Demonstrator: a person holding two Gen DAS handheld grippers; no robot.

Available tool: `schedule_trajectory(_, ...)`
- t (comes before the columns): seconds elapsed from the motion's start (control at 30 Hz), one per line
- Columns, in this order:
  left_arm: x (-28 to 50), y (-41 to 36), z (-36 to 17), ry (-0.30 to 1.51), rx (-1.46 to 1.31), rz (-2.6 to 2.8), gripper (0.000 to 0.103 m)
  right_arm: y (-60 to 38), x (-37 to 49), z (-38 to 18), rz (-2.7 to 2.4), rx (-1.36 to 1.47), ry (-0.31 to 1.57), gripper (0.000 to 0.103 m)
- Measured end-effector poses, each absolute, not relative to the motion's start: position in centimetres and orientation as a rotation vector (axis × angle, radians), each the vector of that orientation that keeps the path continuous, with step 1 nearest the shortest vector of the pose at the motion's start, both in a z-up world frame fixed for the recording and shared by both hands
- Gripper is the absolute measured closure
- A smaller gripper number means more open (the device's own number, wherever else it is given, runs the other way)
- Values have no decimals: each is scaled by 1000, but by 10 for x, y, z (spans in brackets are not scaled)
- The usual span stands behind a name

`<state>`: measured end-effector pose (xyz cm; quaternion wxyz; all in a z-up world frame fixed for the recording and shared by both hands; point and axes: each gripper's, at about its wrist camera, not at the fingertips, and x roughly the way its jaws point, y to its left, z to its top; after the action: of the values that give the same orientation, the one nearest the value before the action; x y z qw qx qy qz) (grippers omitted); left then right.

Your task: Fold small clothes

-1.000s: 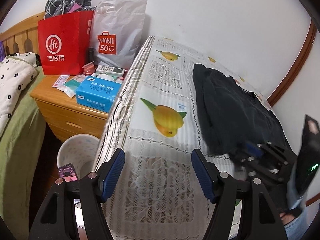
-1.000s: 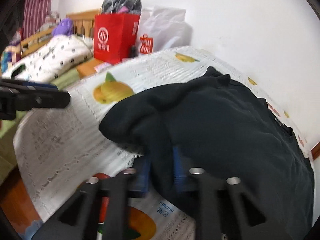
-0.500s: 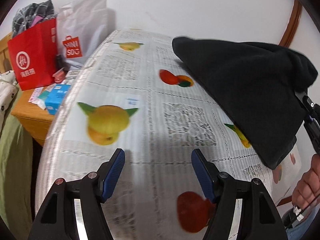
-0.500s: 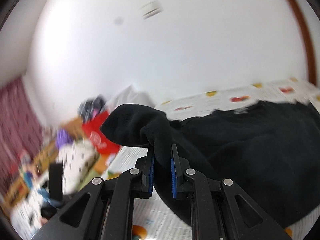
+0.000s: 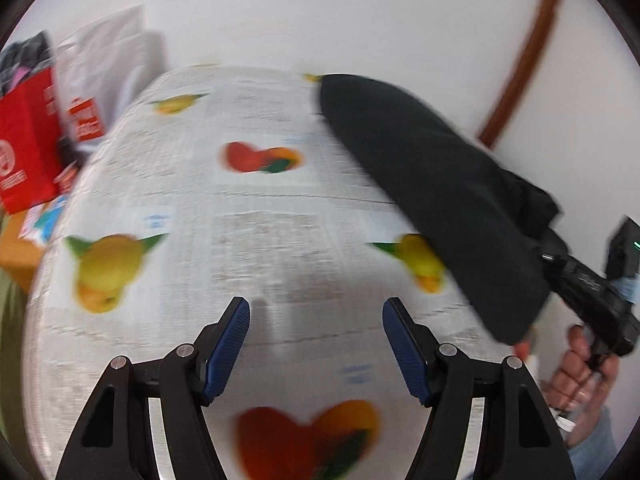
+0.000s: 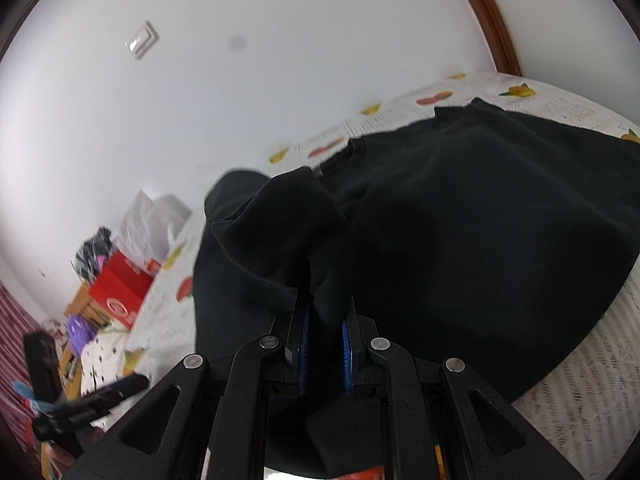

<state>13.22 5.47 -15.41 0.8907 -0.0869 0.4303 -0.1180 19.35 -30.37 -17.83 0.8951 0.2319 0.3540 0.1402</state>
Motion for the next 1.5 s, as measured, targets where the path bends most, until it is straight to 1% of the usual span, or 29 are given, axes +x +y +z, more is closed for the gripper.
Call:
schedule_trajectory(0.07, 127, 35, -150, 878, -161, -325, 29, -305, 194, -177, 309, 476, 741, 90)
schedule_trajectory(0.17, 118, 0, -146, 854, -113, -427, 26, -306, 194, -177, 330, 463, 749, 90)
schedule_trajectory(0.3, 116, -42, -151, 876, -49, -511, 26, -309, 197, -178, 351, 458, 750, 90)
schedule_trajectory(0.5, 129, -85, -165, 937, -46, -536, 26, -316, 200, -179, 394, 520, 751, 90)
schedule_trajectory(0.63, 140, -106, -170, 944, 4, -474, 25, -319, 196, -170, 445, 536, 701, 90)
schedule_trajectory(0.67, 142, -110, -170, 948, 32, -445, 23, -319, 194, -166, 462, 536, 683, 91)
schedule_trajectory(0.73, 145, -117, -170, 944, 93, -387, 22, -322, 183, -156, 520, 522, 606, 91)
schedule_trajectory(0.83, 146, -115, -169, 944, 80, -382, 22, -335, 171, -150, 514, 533, 534, 92)
schedule_trajectory(0.9, 146, -113, -169, 937, 79, -380, 22, -355, 167, -156, 487, 604, 506, 92)
schedule_trajectory(0.97, 144, -113, -169, 930, 84, -378, 22, -371, 167, -169, 447, 655, 523, 92)
schedule_trajectory(1.07, 141, -115, -169, 925, 107, -369, 21, -381, 175, -199, 396, 654, 654, 93)
schedule_trajectory(1.13, 141, -117, -168, 925, 113, -367, 20, -384, 177, -210, 398, 647, 703, 92)
schedule_trajectory(1.23, 146, -122, -168, 931, 100, -371, 20, -385, 179, -199, 385, 604, 711, 84)
schedule_trajectory(1.27, 150, -127, -168, 934, 97, -370, 20, -385, 180, -194, 376, 583, 709, 77)
schedule_trajectory(1.33, 149, -127, -167, 939, 95, -370, 20, -383, 179, -179, 363, 522, 682, 69)
schedule_trajectory(1.37, 150, -127, -167, 940, 94, -368, 20, -382, 181, -173, 348, 486, 667, 60)
schedule_trajectory(1.4, 150, -128, -166, 941, 94, -366, 20, -382, 181, -170, 338, 468, 659, 48)
schedule_trajectory(1.47, 151, -129, -165, 941, 90, -361, 20, -381, 191, -165, 336, 445, 659, 39)
schedule_trajectory(1.5, 152, -130, -165, 941, 88, -359, 20, -383, 197, -166, 340, 446, 675, 39)
